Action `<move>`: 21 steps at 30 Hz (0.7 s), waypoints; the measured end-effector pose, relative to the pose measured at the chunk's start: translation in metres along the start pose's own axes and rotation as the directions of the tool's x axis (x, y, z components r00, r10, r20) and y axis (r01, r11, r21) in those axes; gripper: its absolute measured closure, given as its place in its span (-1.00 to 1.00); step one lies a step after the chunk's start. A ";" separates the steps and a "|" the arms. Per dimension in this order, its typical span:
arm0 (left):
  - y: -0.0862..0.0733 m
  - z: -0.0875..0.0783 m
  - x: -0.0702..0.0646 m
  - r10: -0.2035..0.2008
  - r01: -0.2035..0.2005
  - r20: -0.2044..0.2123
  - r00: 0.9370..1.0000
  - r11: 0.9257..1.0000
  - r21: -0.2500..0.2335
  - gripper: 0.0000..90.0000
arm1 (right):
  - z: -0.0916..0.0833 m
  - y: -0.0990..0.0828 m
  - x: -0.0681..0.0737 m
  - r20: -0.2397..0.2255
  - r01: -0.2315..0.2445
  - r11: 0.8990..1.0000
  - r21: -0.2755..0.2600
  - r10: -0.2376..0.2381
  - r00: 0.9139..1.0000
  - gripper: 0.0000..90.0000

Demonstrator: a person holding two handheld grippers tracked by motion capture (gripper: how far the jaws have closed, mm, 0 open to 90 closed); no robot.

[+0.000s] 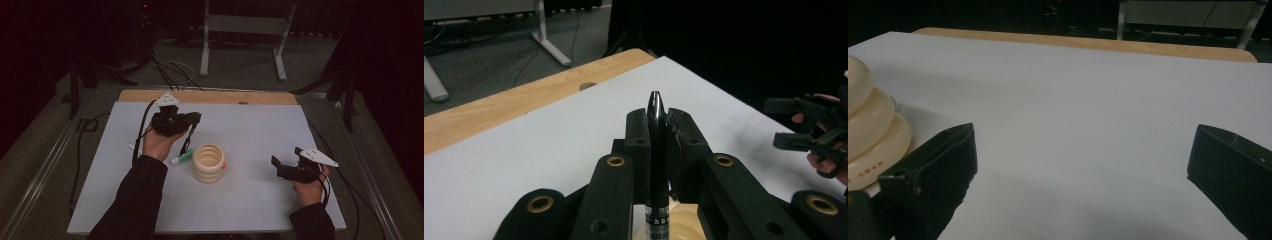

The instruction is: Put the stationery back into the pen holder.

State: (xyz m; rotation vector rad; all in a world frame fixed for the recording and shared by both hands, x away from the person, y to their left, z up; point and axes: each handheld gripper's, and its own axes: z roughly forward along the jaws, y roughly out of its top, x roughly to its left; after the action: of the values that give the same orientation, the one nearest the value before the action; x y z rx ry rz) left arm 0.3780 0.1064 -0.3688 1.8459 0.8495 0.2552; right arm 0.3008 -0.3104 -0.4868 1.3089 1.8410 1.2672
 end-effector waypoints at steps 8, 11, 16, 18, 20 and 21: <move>0.004 0.009 -0.007 0.003 -0.003 0.024 1.000 1.000 -0.010 0.81 | 0.000 -0.001 0.000 -0.007 0.012 1.000 -0.022 -0.012 1.000 -1.00; 0.006 0.016 -0.012 0.005 -0.005 0.038 0.999 1.000 -0.010 0.81 | 0.000 -0.001 0.000 -0.006 0.010 1.000 -0.023 -0.011 1.000 -1.00; 0.007 0.024 -0.018 0.006 -0.005 0.056 0.998 1.000 -0.014 0.81 | 0.000 -0.001 0.000 0.001 0.010 1.000 -0.028 -0.010 1.000 -1.00; 0.007 0.030 -0.023 0.008 -0.007 0.068 0.998 1.000 -0.012 0.81 | 0.000 -0.001 0.000 0.007 0.011 0.999 -0.033 -0.011 1.000 -1.00; 0.007 0.034 -0.025 0.010 -0.009 0.070 0.997 1.000 -0.010 0.81 | 0.000 -0.001 0.000 0.009 0.010 0.999 -0.038 -0.010 1.000 -1.00; 0.007 0.037 -0.026 0.011 -0.010 0.071 0.997 1.000 -0.008 0.81 | -0.001 -0.001 -0.001 0.008 0.009 0.999 -0.041 -0.008 1.000 -1.00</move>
State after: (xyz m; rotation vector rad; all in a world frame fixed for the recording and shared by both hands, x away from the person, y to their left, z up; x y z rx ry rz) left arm 0.3821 0.0616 -0.3729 1.8420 0.7887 0.1974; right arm 0.3000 -0.3112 -0.4877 1.2816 1.8038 1.2865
